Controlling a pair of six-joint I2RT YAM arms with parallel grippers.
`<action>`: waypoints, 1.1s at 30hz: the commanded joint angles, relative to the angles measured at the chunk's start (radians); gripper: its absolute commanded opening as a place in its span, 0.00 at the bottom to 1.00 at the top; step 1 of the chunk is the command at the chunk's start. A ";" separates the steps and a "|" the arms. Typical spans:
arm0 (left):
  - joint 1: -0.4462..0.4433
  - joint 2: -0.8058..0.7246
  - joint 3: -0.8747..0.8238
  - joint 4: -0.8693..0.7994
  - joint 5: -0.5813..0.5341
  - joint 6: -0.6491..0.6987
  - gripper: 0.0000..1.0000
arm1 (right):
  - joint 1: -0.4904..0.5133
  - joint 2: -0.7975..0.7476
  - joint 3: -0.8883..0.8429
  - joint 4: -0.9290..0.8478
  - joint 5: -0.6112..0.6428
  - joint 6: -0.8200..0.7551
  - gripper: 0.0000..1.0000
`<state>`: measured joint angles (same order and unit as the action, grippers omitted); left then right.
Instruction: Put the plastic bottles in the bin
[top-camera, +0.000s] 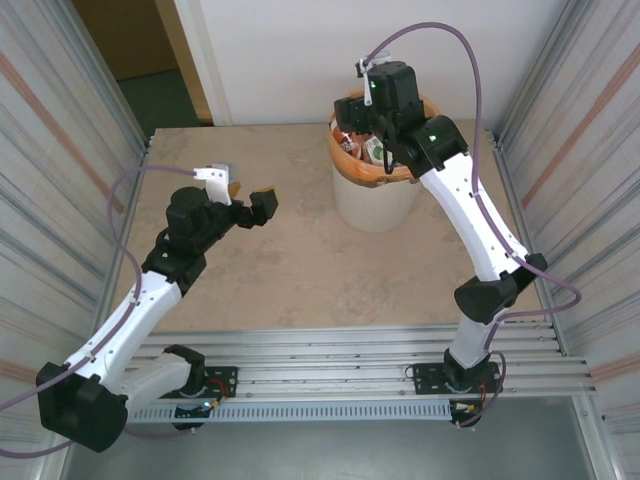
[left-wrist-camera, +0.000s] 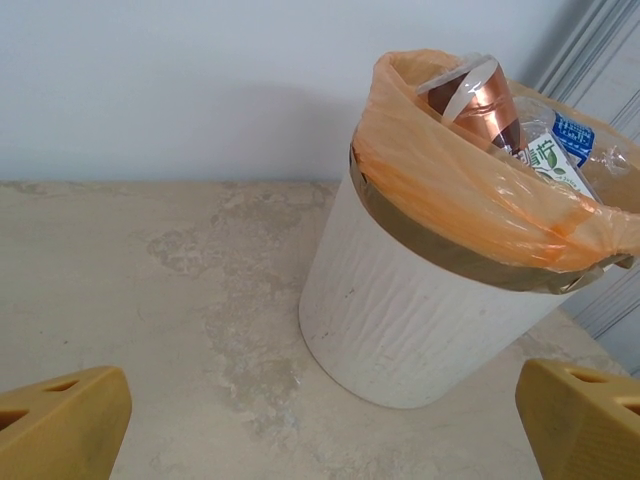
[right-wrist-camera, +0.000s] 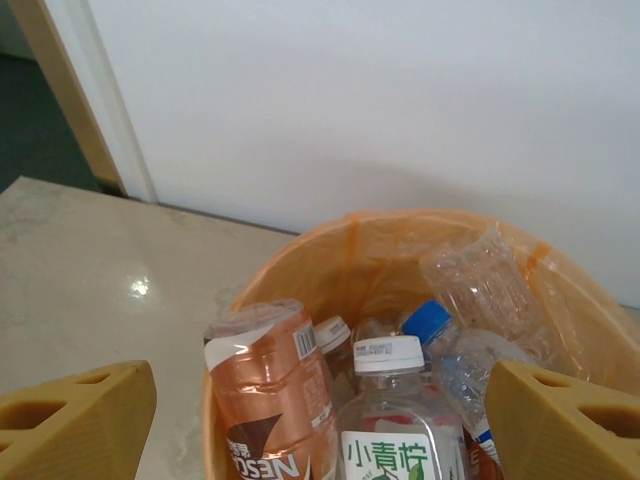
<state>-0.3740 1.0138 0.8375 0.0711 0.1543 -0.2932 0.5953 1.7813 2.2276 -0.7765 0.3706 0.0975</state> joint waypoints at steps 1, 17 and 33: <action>0.007 -0.040 0.015 -0.014 -0.027 -0.005 0.99 | 0.012 -0.039 -0.062 0.009 0.048 0.030 0.85; 0.012 -0.239 -0.125 -0.057 -0.388 0.009 0.99 | -0.002 -0.780 -0.949 0.291 0.191 0.177 0.98; 0.068 -0.290 -0.416 0.213 -0.740 0.166 0.99 | -0.256 -1.179 -1.473 0.213 0.274 0.363 0.98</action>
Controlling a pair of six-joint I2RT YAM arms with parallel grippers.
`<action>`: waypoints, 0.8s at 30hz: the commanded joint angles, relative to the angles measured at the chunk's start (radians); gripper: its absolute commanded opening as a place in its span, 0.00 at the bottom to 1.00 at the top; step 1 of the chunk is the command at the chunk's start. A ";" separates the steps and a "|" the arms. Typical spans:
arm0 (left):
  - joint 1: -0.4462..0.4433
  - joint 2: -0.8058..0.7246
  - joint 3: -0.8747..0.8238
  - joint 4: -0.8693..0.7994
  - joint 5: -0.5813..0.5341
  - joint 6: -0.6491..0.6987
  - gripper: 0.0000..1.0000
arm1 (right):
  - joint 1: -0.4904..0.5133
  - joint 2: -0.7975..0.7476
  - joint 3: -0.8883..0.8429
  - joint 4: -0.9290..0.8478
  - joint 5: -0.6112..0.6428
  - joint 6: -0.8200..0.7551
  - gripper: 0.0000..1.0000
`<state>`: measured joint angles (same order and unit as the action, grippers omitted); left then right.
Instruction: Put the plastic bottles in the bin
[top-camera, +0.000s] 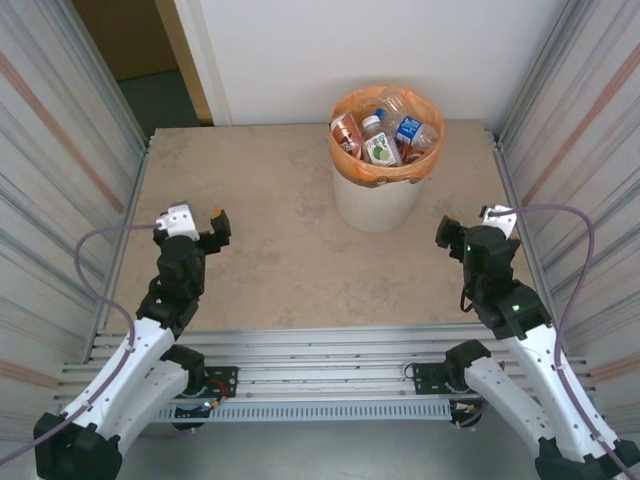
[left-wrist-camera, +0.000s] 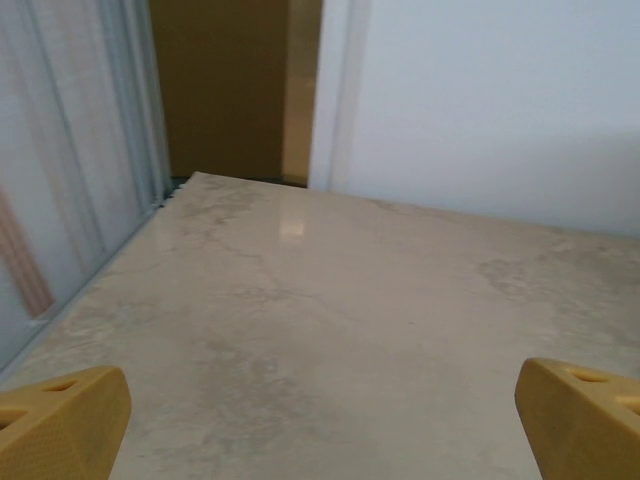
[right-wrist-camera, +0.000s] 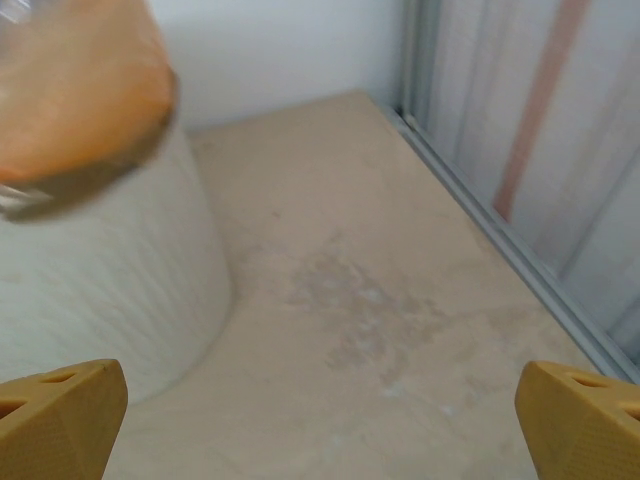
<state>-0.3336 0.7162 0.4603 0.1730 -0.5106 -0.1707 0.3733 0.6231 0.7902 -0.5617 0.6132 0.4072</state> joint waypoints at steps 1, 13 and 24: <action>0.046 0.012 -0.051 0.126 -0.059 0.040 0.99 | -0.047 -0.022 -0.057 0.011 0.027 0.052 0.98; 0.215 0.176 -0.220 0.402 0.154 0.104 0.99 | -0.153 0.155 -0.228 0.276 -0.042 0.008 0.98; 0.224 0.378 -0.276 0.610 0.280 0.250 0.99 | -0.217 0.292 -0.347 0.666 -0.147 -0.158 0.98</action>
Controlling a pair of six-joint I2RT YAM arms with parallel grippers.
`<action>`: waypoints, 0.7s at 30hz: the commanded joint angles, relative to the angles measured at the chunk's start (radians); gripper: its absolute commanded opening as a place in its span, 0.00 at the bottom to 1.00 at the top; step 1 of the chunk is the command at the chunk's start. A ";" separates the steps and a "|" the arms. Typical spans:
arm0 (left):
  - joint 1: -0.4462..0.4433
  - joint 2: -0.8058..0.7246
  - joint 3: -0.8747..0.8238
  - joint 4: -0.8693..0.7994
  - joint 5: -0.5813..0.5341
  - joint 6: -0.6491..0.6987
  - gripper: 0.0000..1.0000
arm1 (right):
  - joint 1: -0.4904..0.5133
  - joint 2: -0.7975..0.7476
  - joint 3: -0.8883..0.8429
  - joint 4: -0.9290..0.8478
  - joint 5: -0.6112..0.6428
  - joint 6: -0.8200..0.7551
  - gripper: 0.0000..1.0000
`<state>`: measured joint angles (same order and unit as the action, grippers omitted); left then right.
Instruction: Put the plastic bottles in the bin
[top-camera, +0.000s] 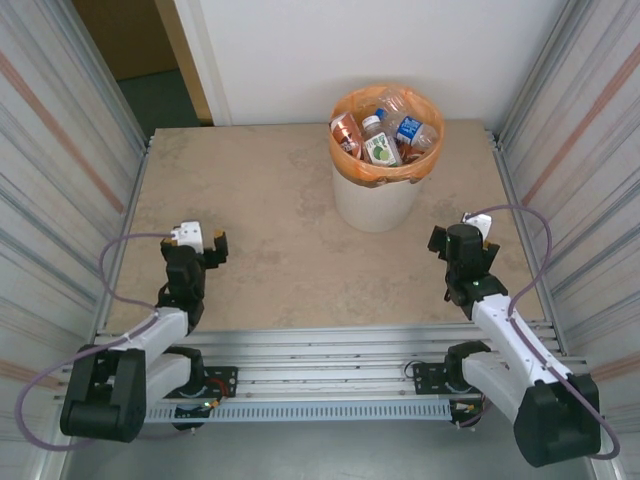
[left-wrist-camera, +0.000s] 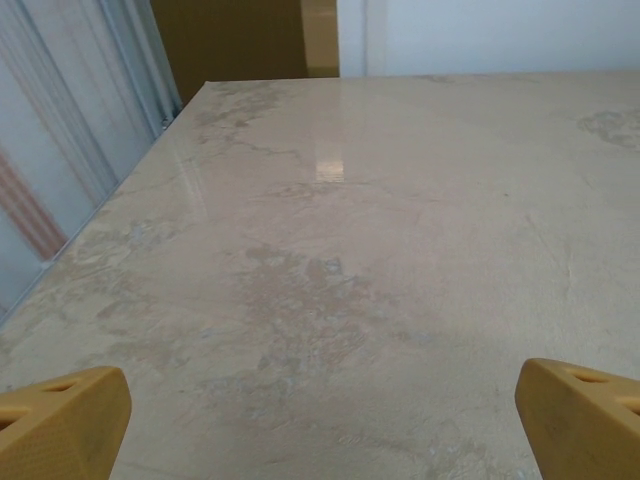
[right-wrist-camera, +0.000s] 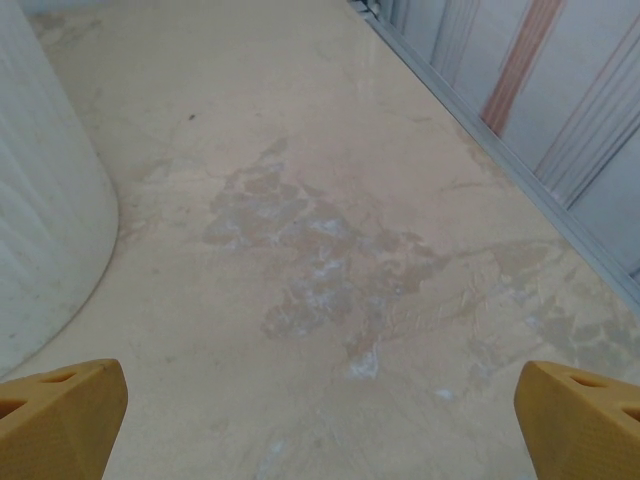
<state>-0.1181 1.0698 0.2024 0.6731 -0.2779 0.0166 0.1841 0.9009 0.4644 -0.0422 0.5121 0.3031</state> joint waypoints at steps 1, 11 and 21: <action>0.012 0.040 -0.023 0.126 0.055 0.066 0.99 | -0.044 0.024 -0.031 0.170 -0.067 -0.055 0.98; 0.036 0.149 -0.030 0.279 0.197 0.082 0.99 | -0.140 0.139 -0.132 0.482 -0.239 -0.104 0.98; 0.037 0.401 0.025 0.425 0.286 0.120 0.99 | -0.163 0.290 -0.161 0.702 -0.357 -0.163 0.98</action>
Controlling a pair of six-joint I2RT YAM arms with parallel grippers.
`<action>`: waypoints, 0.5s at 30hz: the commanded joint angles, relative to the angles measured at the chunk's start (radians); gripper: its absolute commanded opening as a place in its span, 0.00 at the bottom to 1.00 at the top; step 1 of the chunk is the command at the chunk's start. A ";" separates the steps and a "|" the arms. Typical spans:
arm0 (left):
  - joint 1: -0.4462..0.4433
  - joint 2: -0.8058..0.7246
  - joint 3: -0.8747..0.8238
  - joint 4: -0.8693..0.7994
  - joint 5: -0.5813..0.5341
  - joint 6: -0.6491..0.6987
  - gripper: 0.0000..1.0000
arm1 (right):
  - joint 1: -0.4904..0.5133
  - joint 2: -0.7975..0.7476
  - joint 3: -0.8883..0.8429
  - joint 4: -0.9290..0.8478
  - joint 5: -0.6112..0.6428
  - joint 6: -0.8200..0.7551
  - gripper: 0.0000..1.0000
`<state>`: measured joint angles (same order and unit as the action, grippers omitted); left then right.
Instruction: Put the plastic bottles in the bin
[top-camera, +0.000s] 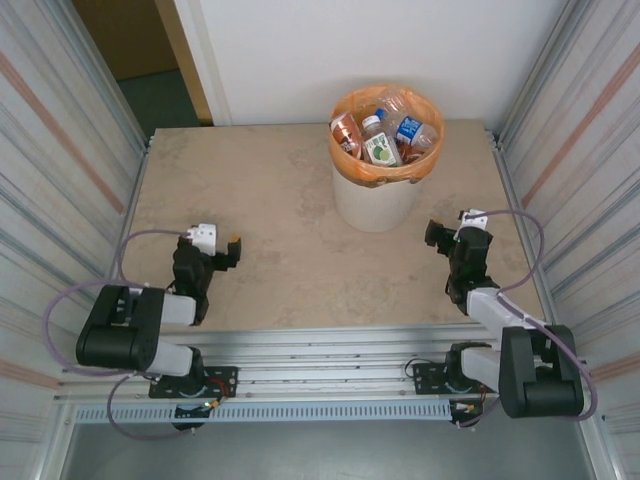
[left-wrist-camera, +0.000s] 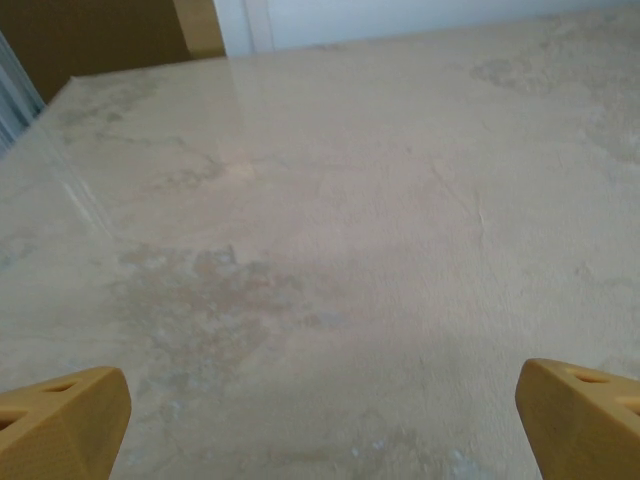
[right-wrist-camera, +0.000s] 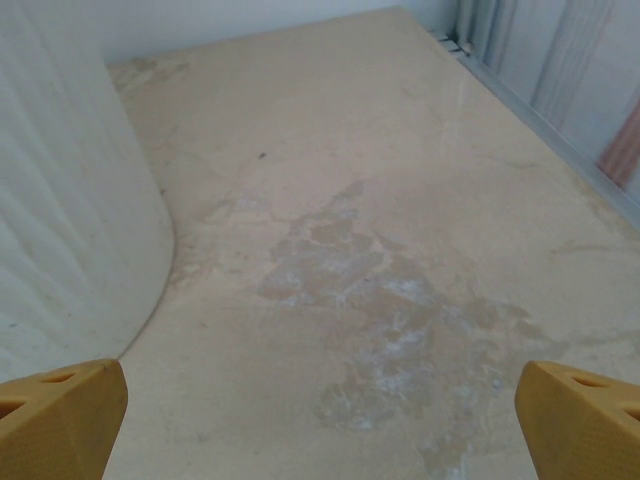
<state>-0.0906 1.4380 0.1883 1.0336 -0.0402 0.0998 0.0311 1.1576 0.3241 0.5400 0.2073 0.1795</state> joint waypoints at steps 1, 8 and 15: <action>0.011 0.049 0.055 0.046 0.057 0.041 0.99 | -0.013 0.052 -0.022 0.141 -0.062 -0.045 0.98; 0.068 0.067 0.203 -0.215 0.172 0.021 0.99 | -0.032 0.132 -0.030 0.224 -0.119 -0.077 0.98; 0.117 0.075 0.224 -0.243 0.225 -0.025 0.99 | -0.084 0.230 -0.048 0.364 -0.201 -0.080 0.98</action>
<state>0.0273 1.5070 0.4034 0.8337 0.1402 0.0887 -0.0353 1.3468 0.2882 0.8021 0.0547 0.1184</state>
